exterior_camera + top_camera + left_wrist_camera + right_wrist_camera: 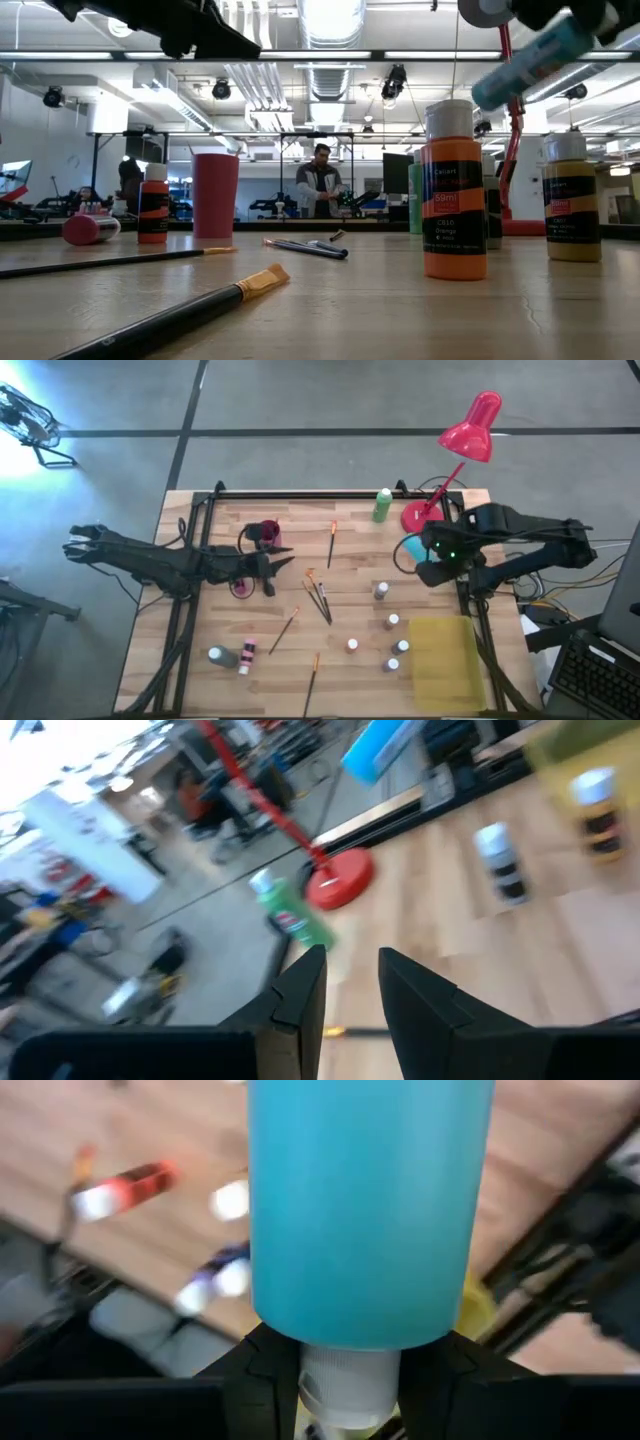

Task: Pick & Place Paint Supplies
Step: Put the light blue paint bottle into the yellow bin

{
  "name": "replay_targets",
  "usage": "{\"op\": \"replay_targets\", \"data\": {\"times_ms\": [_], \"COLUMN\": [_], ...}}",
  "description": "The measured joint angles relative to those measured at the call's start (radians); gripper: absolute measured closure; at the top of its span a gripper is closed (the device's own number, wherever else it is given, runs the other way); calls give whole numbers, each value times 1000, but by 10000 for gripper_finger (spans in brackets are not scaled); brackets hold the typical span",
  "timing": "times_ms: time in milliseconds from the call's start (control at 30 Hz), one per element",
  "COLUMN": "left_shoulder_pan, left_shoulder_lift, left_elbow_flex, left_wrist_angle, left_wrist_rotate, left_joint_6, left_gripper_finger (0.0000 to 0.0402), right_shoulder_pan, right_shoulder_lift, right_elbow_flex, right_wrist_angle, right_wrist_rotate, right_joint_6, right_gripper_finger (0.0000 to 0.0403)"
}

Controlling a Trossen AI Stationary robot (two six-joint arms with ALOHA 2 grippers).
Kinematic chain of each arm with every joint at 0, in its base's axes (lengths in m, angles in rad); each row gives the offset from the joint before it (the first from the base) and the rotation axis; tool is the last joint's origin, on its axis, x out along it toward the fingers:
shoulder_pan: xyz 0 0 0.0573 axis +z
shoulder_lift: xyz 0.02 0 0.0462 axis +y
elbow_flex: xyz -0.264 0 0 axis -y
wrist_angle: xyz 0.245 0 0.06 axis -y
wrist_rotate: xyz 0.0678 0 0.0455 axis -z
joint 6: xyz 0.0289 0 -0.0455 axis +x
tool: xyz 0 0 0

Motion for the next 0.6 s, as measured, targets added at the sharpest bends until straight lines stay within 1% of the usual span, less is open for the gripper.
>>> {"op": "replay_targets", "data": {"times_ms": [100,267,433,533,600], "left_shoulder_pan": [0,0,0,0,1], "left_shoulder_lift": [0,0,0,0,0], "left_elbow_flex": [0,0,0,0,0], "left_wrist_angle": [1,2,5,12,21], "left_wrist_rotate": [-58,-62,-65,-65,-65], "left_joint_6": [2,24,31,44,51], "left_gripper_finger": [300,300,300,300,300], "right_shoulder_pan": [0,6,53,94,121], "right_shoulder_lift": [33,102,173,200,207], "right_elbow_flex": [66,121,148,167,181], "right_wrist_angle": [3,2,2,3,3], "right_wrist_rotate": [-81,-249,-403,-469,-489], "right_joint_6": [0,-21,-28,1,45], "right_gripper_finger": [292,292,292,292,292]}}
